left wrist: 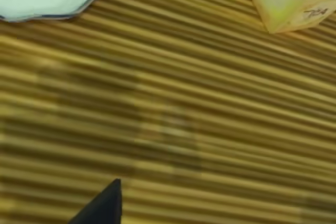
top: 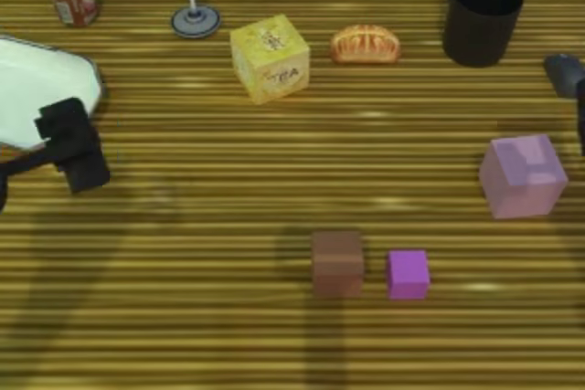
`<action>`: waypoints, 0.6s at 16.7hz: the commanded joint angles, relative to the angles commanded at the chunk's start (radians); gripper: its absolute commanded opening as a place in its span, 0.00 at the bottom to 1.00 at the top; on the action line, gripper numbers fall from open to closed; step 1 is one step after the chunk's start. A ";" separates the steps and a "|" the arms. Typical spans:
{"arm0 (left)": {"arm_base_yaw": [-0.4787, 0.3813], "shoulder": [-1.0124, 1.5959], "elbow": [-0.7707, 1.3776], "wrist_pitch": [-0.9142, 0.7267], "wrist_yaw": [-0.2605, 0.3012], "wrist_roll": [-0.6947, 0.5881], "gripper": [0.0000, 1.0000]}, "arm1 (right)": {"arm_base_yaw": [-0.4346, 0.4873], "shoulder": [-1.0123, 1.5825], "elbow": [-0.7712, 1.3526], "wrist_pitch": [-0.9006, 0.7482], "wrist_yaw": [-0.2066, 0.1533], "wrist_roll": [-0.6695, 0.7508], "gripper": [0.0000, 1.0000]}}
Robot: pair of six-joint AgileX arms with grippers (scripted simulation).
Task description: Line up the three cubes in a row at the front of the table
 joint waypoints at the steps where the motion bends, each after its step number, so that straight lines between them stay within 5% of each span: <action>1: 0.038 -0.103 -0.091 0.055 0.001 0.047 1.00 | 0.008 0.097 0.072 -0.054 0.001 0.003 1.00; 10: 0.267 -0.752 -0.637 0.460 0.025 0.426 1.00 | 0.067 0.727 0.603 -0.412 -0.002 0.031 1.00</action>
